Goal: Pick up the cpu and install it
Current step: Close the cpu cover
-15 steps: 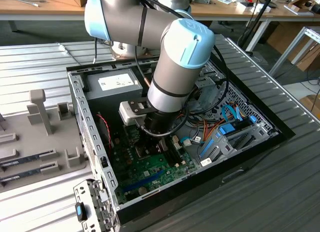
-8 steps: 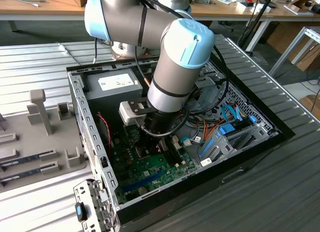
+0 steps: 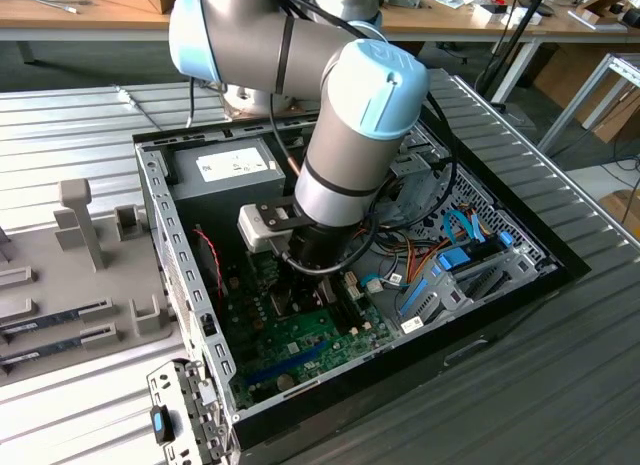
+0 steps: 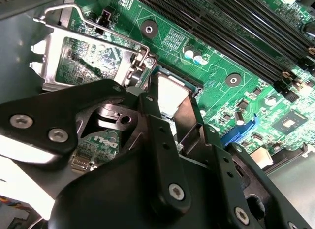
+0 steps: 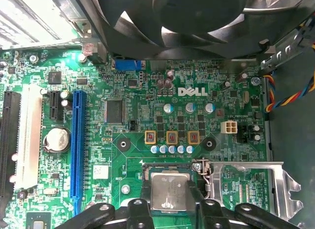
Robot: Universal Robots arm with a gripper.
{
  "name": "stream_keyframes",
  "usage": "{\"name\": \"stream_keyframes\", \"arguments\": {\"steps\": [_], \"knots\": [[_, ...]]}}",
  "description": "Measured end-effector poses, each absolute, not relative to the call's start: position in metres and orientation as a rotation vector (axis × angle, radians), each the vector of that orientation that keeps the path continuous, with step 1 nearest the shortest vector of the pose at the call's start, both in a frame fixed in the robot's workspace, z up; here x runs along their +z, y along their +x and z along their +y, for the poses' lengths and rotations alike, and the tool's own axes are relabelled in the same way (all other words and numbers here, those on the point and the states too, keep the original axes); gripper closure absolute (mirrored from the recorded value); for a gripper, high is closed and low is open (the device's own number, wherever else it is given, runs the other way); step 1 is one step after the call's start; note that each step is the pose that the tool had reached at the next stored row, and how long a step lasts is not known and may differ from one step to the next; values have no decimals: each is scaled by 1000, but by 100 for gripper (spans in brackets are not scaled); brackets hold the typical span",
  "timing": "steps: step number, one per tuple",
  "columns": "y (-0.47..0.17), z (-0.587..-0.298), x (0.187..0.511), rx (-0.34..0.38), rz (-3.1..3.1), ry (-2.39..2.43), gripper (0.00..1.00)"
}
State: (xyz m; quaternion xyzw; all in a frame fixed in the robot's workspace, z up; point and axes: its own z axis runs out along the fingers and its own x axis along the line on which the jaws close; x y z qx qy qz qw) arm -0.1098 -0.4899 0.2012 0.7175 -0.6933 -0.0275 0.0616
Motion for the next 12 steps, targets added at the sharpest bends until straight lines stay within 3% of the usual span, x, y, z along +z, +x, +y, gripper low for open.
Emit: {"name": "stream_keyframes", "arguments": {"steps": [12], "knots": [[-110,-490,199,-85,-2096,2172,60]]}}
